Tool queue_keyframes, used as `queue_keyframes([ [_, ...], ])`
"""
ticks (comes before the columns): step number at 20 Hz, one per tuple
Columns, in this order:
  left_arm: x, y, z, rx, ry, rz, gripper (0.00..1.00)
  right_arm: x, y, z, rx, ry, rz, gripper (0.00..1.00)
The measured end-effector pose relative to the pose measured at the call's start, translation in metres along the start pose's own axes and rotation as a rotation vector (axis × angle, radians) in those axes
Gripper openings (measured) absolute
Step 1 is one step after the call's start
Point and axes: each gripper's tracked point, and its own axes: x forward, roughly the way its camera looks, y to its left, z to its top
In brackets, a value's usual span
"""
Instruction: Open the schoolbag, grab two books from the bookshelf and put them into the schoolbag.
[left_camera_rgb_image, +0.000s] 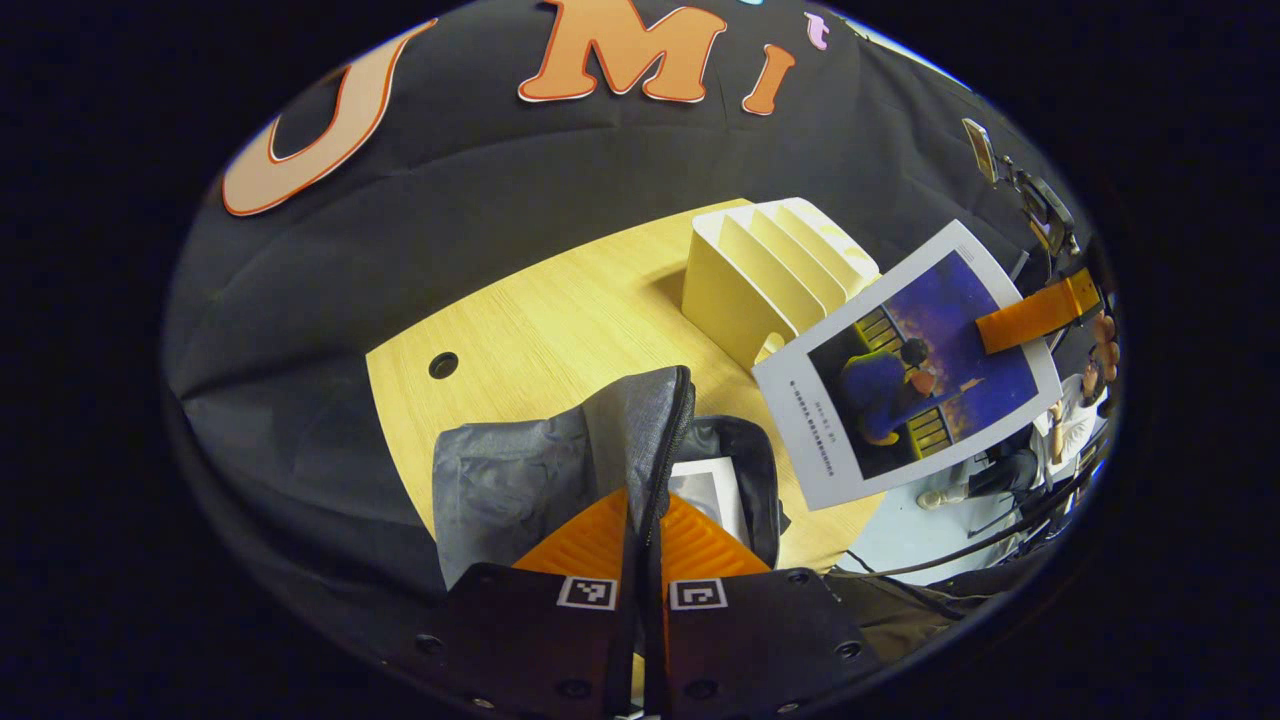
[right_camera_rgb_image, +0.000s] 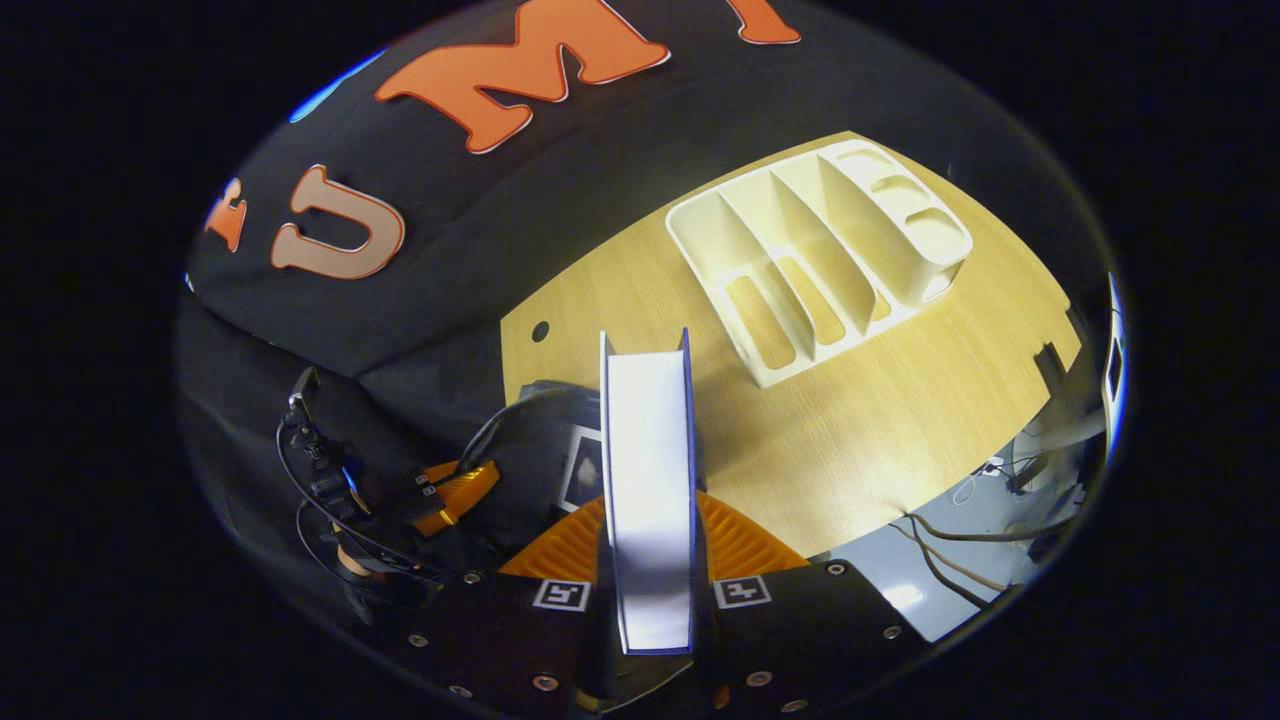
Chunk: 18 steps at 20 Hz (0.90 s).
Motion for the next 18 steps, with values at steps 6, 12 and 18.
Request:
queue_keyframes([
  [6,-0.012,0.011,0.007,-0.009,-0.024,0.021,0.05,0.034,0.027,-0.017,0.035,0.024,0.099,0.3],
  [12,-0.012,0.007,0.009,-0.042,-0.047,0.021,0.05,0.083,0.052,-0.045,0.121,0.072,0.191,0.3],
  [18,-0.016,0.0,0.012,-0.098,-0.096,0.006,0.05,0.136,0.077,-0.052,0.191,0.054,0.28,0.29],
])
